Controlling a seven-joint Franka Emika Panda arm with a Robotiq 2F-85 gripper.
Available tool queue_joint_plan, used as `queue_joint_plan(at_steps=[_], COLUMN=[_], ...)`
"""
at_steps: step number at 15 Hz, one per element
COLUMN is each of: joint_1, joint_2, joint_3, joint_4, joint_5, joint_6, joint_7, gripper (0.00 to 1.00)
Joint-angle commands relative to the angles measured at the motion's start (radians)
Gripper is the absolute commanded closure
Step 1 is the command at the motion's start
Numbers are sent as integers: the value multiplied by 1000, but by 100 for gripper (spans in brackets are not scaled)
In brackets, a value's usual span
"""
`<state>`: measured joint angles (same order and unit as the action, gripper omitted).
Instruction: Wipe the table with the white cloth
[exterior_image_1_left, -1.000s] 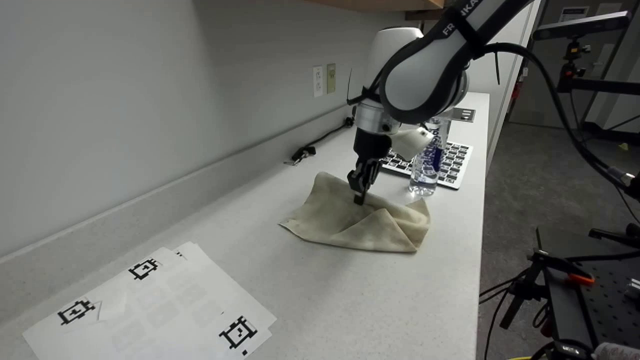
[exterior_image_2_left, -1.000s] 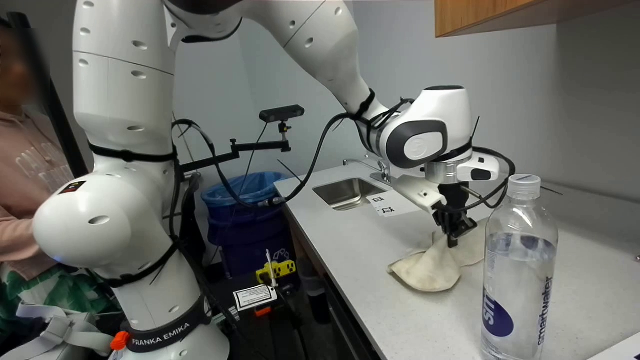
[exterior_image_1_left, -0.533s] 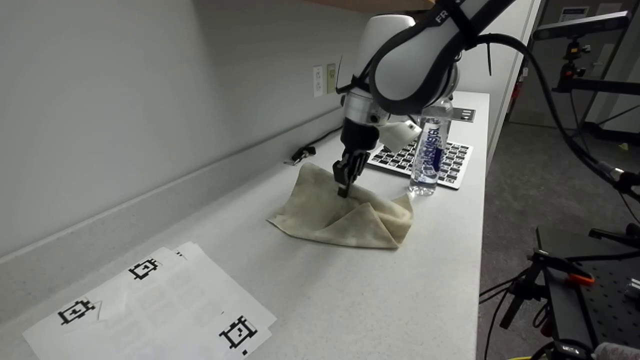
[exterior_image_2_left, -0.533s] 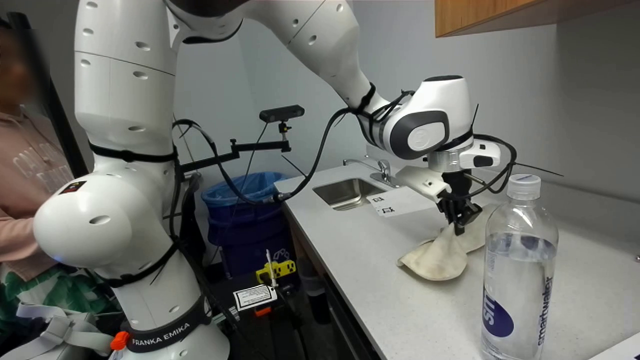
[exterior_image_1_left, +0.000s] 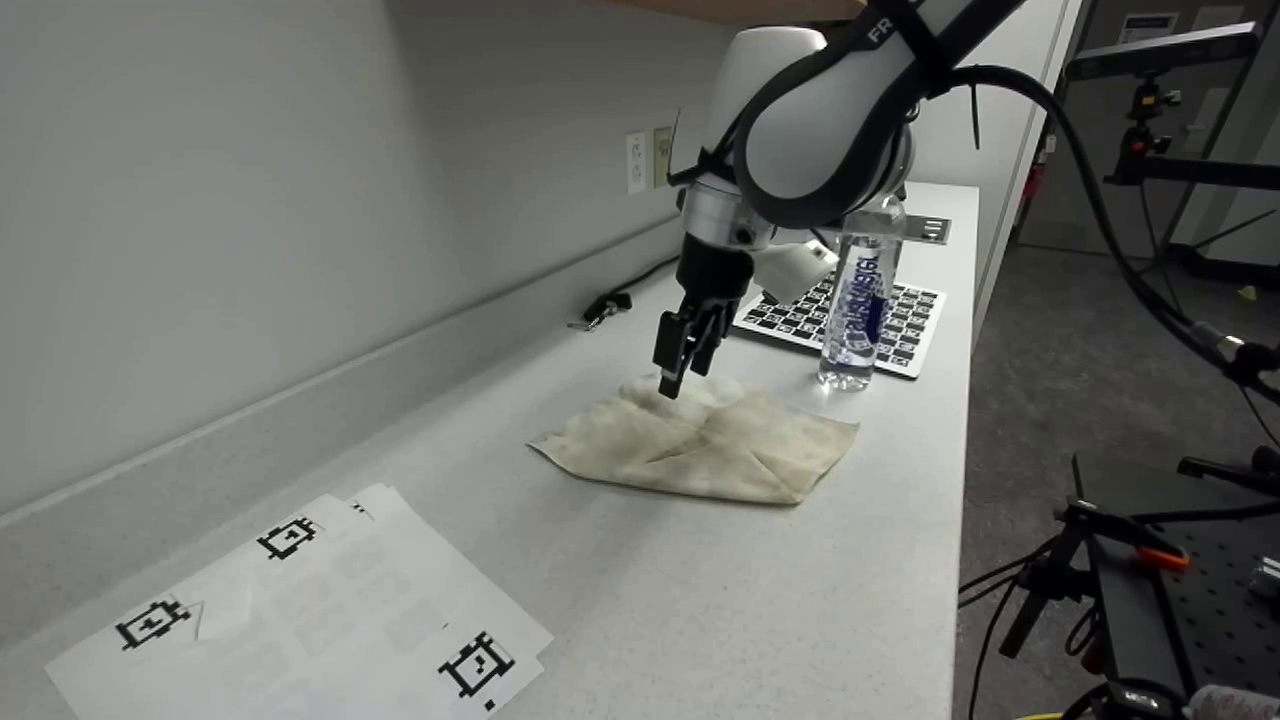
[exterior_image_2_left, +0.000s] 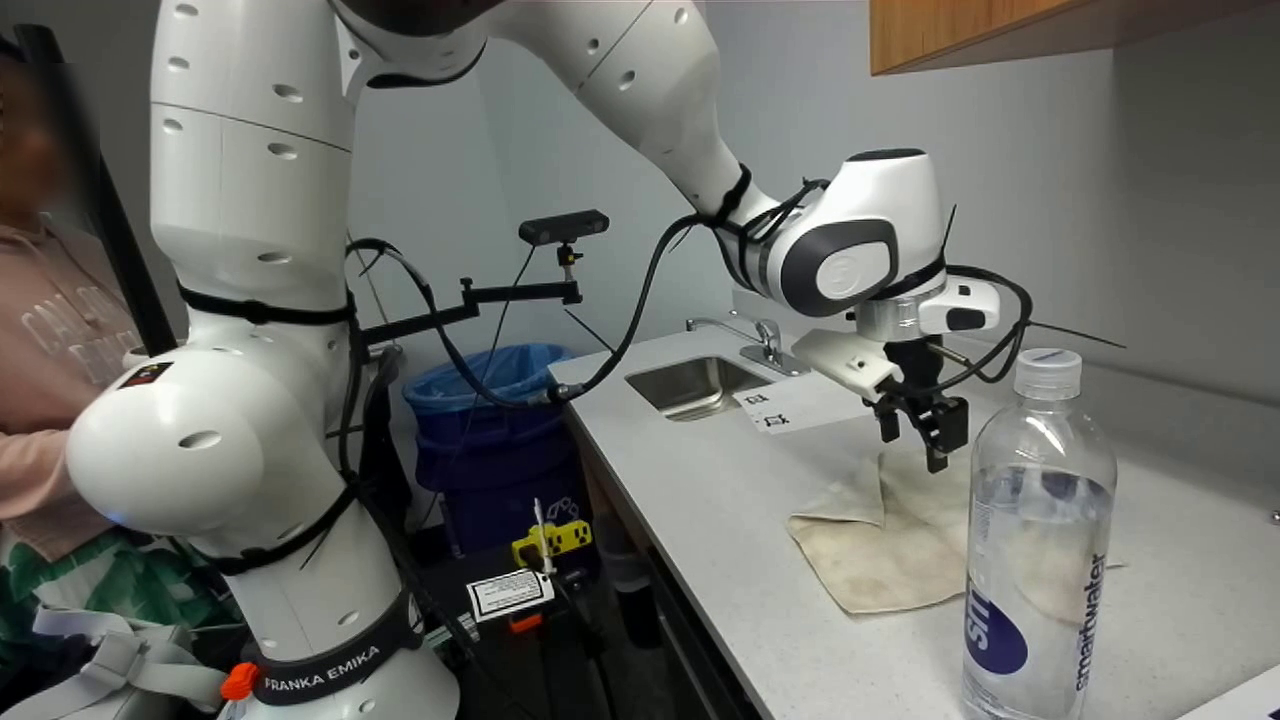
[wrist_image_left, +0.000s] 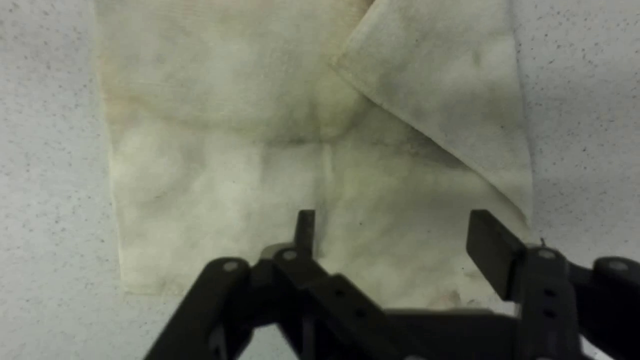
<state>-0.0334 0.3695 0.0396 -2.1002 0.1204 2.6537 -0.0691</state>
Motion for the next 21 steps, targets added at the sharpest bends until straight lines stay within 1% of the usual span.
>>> queue_joint_plan(at_steps=[1,4,8,15,21], joint_1=[6,9,24,55,54], joint_2=[-15,-41,-83,-206,-249], joint_3=[2,5,-2,-3,-3], joint_4=[2,-11,-22,-48,-93], joint_5=[-11,-7,-18,-47,-46], joint_6=[0,-16,-77,-230,-284], joint_7=[3,9,39,91,76], gripper=[0,0,0,0,0])
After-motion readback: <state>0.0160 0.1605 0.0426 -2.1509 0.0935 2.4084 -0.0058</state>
